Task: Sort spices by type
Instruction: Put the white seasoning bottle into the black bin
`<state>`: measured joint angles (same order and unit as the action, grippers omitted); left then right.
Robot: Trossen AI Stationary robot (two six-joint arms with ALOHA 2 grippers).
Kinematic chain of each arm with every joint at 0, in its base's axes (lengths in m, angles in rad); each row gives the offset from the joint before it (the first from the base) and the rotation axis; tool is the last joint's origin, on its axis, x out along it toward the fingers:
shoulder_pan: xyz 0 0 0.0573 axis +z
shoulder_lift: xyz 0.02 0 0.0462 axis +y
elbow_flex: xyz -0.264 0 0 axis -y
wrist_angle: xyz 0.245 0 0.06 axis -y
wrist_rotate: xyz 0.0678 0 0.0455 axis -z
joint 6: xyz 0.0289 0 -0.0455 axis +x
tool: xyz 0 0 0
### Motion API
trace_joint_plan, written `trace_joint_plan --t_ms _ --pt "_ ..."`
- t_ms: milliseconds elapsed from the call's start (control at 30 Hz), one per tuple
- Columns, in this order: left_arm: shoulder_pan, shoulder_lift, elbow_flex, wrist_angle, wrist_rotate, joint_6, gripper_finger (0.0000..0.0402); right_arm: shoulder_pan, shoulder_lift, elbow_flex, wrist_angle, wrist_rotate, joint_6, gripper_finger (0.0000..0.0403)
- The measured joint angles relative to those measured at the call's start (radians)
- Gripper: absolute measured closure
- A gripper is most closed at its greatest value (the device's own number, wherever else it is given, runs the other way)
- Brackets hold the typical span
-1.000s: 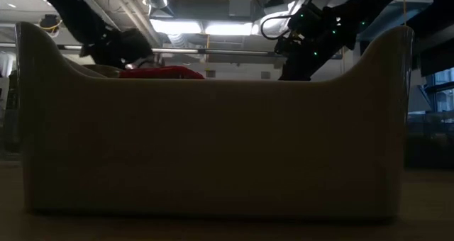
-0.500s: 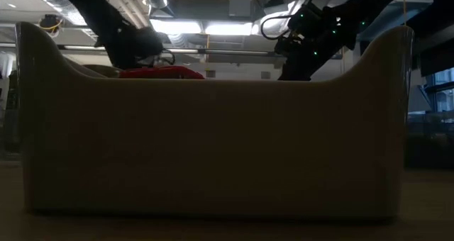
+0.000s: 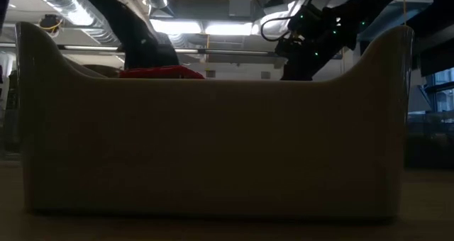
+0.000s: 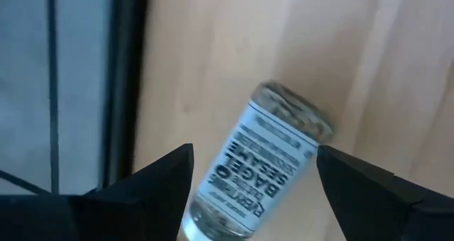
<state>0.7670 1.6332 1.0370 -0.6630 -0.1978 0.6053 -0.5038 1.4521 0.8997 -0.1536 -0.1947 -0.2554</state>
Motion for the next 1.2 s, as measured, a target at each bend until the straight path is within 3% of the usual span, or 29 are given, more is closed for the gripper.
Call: trace_joint_plan --t_ms 467,700,833,1200 --pt "0.008 0.149 0.000 0.021 0.011 0.074 0.0126 0.000 0.000 0.000 -0.006 -0.001 0.000 0.0164" --pt "-0.033 0.146 0.001 0.013 -0.003 0.025 0.0222 0.000 0.000 0.000 -0.005 0.018 -0.001 0.0164" --pt "-0.064 0.149 0.032 -0.027 -0.018 -0.030 0.0223 0.000 0.000 0.001 0.019 0.018 0.003 0.0164" --pt "-0.186 -0.110 0.099 0.053 -0.001 -0.177 0.0223 0.000 0.000 0.001 0.063 -0.040 0.004 0.0164"
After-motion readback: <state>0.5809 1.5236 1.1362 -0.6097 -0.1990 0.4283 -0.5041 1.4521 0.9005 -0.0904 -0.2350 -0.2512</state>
